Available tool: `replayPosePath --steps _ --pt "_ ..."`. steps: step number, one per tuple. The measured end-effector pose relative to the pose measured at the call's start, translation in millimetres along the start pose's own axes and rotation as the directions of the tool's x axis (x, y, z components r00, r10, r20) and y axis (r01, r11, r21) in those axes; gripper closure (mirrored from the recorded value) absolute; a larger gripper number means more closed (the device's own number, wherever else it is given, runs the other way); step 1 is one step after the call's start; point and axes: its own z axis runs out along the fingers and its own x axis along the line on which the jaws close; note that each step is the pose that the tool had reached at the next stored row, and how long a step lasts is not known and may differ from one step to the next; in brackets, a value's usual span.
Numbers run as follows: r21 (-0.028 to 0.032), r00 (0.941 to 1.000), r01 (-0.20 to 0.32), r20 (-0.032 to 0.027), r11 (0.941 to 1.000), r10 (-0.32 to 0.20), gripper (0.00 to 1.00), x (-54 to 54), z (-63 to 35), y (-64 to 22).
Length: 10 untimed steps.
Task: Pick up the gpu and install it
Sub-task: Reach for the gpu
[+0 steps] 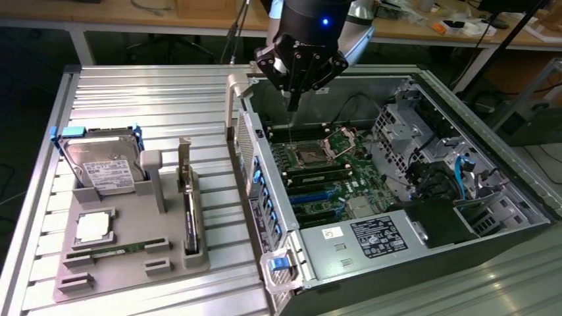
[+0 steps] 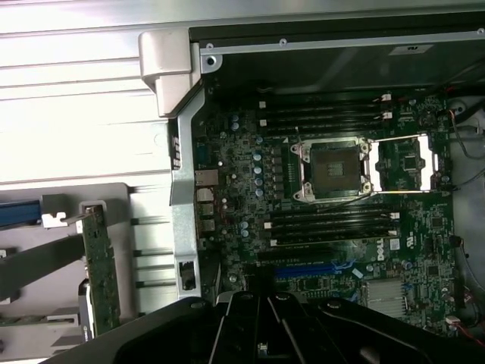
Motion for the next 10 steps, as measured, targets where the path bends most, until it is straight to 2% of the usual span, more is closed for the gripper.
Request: replayPosePath --steps 10 --pt "0.0000 1.0000 0.000 0.0000 1.0000 0.000 0.89 3.6 -0.1 -0.3"
